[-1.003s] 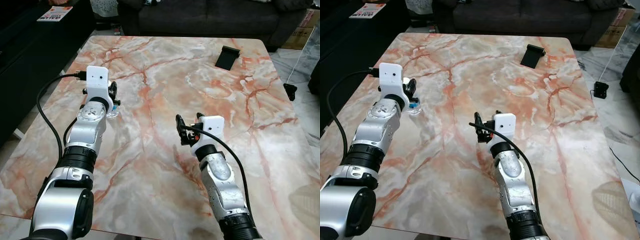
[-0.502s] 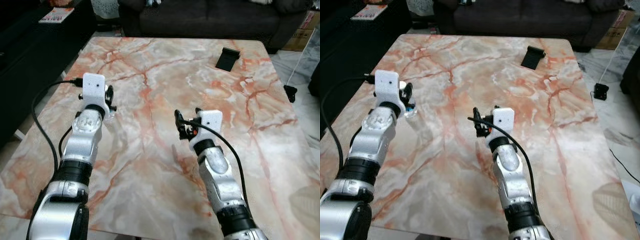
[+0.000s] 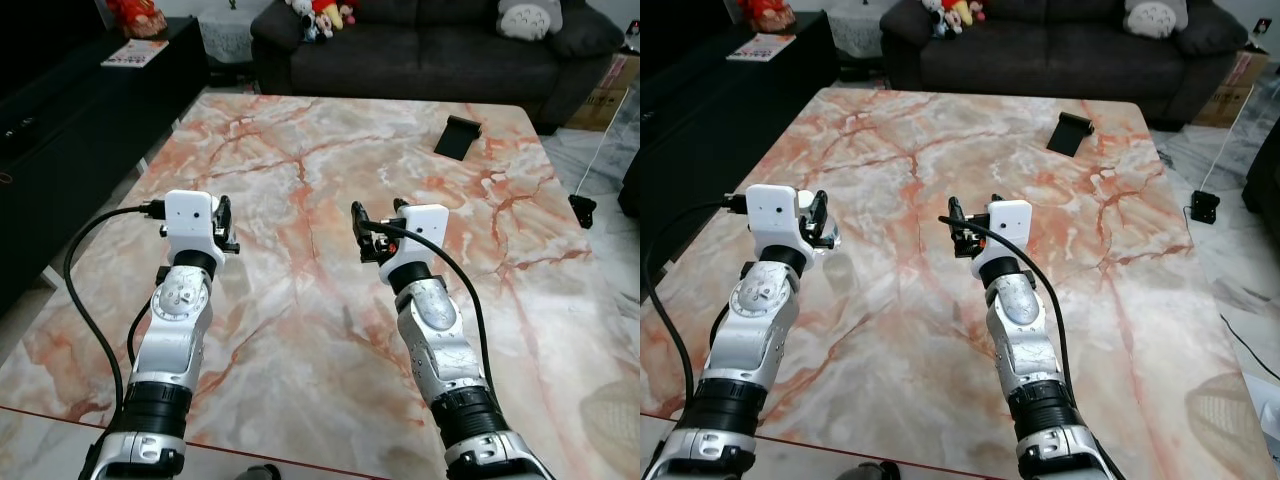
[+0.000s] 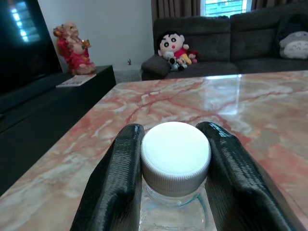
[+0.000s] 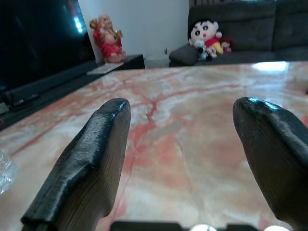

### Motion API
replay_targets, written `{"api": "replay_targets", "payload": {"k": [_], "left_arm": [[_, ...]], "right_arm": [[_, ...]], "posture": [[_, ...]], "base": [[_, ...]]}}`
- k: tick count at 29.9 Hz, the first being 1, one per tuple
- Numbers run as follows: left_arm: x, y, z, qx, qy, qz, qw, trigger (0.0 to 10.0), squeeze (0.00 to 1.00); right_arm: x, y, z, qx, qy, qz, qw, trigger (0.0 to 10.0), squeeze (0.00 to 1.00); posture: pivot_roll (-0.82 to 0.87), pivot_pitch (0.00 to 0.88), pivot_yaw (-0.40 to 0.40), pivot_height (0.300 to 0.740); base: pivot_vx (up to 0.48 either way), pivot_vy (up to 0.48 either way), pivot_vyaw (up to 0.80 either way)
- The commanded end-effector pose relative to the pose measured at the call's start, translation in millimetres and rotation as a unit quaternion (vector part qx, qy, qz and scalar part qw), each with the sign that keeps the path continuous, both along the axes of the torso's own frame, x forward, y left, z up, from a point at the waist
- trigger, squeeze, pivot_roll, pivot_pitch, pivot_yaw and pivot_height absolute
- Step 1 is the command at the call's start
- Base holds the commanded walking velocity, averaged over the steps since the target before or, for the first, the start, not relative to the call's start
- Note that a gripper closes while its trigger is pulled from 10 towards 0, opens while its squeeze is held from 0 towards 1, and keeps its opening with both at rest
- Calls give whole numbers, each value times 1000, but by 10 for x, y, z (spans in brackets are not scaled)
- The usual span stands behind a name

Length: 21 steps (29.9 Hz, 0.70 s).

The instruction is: Picking trash to rubbish bin

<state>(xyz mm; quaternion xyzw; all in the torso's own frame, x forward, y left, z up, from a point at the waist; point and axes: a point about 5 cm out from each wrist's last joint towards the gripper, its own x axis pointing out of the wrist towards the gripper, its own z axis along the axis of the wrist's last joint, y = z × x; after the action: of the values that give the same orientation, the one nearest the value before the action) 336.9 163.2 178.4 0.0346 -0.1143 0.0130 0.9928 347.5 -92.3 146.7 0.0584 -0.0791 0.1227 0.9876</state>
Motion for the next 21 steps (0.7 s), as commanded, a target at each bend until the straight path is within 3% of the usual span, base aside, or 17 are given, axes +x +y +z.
{"api": "replay_targets", "payload": {"k": [1,21], "left_arm": [[-34,-38,59,13,-19,-9,1000,10000,0],[-3,-136,65,14,-18,-26,999,10000,0]], "right_arm": [[33,26,59,5,-11,2,1000,10000,0],[31,25,5,4,-15,0,1000,10000,0]], "posture": [[101,0,48,740],[84,0,64,740]], "base": [[0,0,0],[0,0,0]]}}
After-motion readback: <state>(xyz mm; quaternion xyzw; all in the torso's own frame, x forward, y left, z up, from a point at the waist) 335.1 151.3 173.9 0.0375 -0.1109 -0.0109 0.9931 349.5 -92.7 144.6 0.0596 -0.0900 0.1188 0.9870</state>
